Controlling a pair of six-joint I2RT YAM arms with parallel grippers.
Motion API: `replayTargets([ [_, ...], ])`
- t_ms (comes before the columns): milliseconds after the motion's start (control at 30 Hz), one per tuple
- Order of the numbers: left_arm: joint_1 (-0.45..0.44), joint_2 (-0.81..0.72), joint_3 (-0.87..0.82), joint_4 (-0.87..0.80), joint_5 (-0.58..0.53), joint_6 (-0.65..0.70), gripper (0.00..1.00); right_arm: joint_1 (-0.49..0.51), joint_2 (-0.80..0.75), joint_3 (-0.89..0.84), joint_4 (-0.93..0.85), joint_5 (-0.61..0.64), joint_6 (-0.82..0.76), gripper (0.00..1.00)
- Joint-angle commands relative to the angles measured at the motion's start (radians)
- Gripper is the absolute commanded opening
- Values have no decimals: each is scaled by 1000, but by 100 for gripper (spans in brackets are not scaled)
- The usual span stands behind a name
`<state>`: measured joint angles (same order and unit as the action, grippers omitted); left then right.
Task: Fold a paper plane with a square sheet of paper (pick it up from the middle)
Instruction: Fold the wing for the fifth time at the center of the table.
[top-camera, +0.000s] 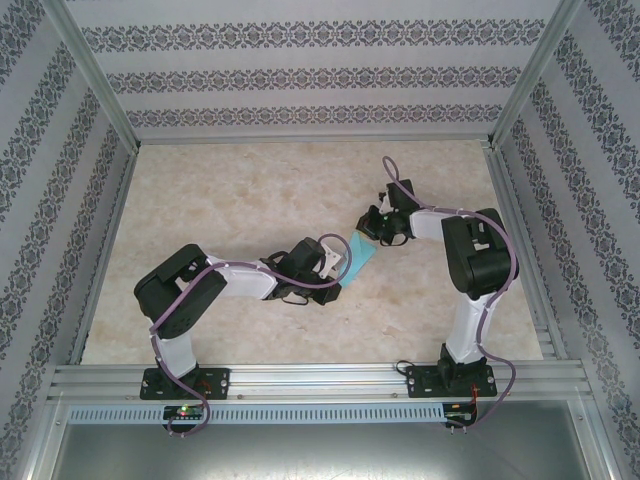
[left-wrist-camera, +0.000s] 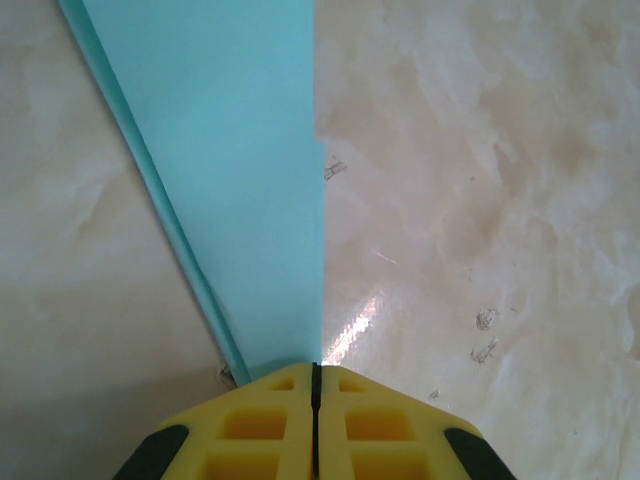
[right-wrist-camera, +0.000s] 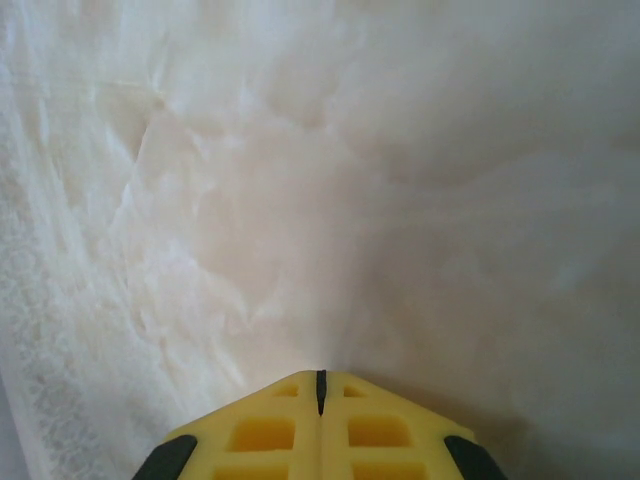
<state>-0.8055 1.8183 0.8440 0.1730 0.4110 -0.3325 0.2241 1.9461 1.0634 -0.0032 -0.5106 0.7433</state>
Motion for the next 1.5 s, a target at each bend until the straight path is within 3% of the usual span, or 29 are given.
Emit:
replayTargets([
  [0,-11,52,-57,-229,-17,6,10,-10,-4,28,-31,21,-45,4],
  [167,-11,61,-54,-218,-19,2,10,-13,-105,5,-69,14,-66,5],
  [433,-9,70,-43,-213,-14,2,9,-4,-411,-198,-147,55,-64,5],
  [567,-9,72,-39,-203,-3,3,9,49,-480,-290,-94,-24,12,5],
  [733,-9,63,-36,-188,14,-6,9,147,-441,-374,95,-49,152,5],
  [933,-9,53,-41,-182,24,-11,10,193,-326,-383,187,-61,188,5],
  [1467,-32,-15,-85,-211,48,-36,10,173,-185,-376,66,44,57,5],
])
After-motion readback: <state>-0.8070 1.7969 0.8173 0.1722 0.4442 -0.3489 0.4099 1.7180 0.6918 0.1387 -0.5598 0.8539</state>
